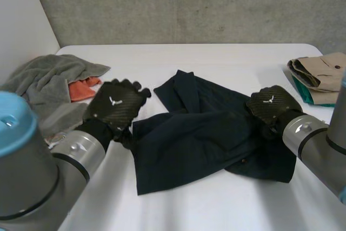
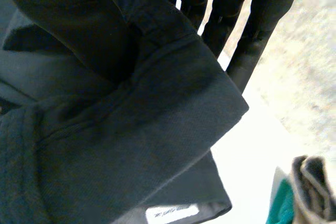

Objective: Fold the laundry.

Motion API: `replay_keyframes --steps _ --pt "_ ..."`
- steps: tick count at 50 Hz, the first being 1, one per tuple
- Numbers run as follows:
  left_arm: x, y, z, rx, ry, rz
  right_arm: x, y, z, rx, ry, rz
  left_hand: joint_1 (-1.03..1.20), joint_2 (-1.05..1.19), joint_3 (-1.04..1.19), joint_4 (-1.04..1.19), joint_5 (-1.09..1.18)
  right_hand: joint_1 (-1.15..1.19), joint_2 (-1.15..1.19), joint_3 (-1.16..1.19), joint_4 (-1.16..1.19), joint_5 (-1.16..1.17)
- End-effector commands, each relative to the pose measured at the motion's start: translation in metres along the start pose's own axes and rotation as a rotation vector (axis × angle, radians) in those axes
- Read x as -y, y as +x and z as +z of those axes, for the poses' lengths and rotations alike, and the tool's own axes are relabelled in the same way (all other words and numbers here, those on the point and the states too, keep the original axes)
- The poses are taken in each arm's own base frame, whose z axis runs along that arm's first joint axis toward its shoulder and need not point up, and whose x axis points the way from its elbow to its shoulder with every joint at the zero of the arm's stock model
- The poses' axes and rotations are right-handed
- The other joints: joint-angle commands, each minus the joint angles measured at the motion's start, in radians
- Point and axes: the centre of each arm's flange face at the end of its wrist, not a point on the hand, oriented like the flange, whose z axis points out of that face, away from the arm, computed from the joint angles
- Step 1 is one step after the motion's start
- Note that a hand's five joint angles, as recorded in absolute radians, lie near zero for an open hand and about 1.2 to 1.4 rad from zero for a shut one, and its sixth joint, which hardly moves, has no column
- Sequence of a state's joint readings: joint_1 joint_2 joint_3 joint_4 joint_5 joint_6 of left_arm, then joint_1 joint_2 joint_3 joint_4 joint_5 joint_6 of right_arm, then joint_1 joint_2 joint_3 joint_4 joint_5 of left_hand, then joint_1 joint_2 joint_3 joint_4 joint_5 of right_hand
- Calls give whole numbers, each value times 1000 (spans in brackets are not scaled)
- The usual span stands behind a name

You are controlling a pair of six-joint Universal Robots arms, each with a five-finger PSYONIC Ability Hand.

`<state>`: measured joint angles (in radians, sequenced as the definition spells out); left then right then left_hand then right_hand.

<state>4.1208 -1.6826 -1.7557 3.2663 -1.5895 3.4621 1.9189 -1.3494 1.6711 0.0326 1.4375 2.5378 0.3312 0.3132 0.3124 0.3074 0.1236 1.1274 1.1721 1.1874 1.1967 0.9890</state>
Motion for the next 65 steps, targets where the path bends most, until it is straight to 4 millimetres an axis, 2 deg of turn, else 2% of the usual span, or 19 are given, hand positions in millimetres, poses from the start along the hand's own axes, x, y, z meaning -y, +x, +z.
replay_keyframes --steps 1,2,8,12,15,19,22,25,27,29,34,39,45,47,51,57,58,62,65 --pt "16 -6 1 11 40 -75 29 1 -24 -29 124 34 -27 -9 -8 -3 6 269 224 209 200 233" --pt "15 -7 2 13 38 -89 34 0 -28 -27 147 59 -24 -6 -5 0 9 269 224 209 200 233" --pt "-23 8 21 -22 -100 -183 57 5 -56 -27 261 126 17 35 36 41 50 269 224 209 200 233" --pt "-41 17 25 -41 -178 -239 71 9 -77 -30 340 140 158 176 177 182 191 269 224 209 200 233" --pt "-46 20 22 -50 -212 -266 73 9 -84 -38 356 137 249 267 268 273 282 269 224 209 200 233" --pt "-45 23 17 -55 -209 -270 69 7 -83 -36 342 140 249 267 268 273 282 269 224 209 200 233" --pt "-39 21 12 -49 -178 -272 63 4 -79 -26 316 140 243 261 262 267 277 269 224 209 200 233" --pt "-20 12 6 -15 -83 -276 50 -1 -62 -5 261 150 243 261 262 267 276 269 224 209 200 233" --pt "-18 9 3 -1 -54 -265 39 -5 -46 9 220 157 241 258 259 264 274 269 224 209 200 233" --pt "-20 10 1 -5 -55 -261 34 -4 -38 3 202 158 238 256 256 261 271 269 224 209 200 233" --pt "-31 15 -3 -14 -97 -257 24 -6 -28 -8 157 163 223 241 242 247 256 269 224 209 200 233" --pt "-46 21 -5 -27 -151 -253 24 -5 -27 -14 159 163 243 261 262 267 276 269 224 209 200 233" --pt "-53 29 -12 -67 -176 -251 21 -6 -19 -17 159 163 484 502 503 508 517 269 224 209 200 233" --pt "-53 38 -17 -104 -177 -243 15 -8 -12 -16 140 164 458 476 477 482 491 269 224 209 200 233" --pt "-61 53 -21 -144 -206 -226 7 -10 -1 -25 105 167 264 282 283 288 298 269 224 209 200 233" --pt "-72 60 -17 -155 -247 -218 0 -9 8 -42 75 169 243 261 262 267 277 269 224 209 200 233" --pt "-75 61 -15 -157 -256 -212 1 -8 9 -49 72 171 243 261 262 267 276 125 80 65 55 88" --pt "-79 62 -11 -160 -258 -184 0 -5 10 -71 61 171 243 261 262 267 276 -832 -876 -892 -901 -868" --pt "-80 63 -10 -163 -257 -166 4 1 4 -87 65 158 243 261 262 267 276 -802 -847 -862 -871 -838"
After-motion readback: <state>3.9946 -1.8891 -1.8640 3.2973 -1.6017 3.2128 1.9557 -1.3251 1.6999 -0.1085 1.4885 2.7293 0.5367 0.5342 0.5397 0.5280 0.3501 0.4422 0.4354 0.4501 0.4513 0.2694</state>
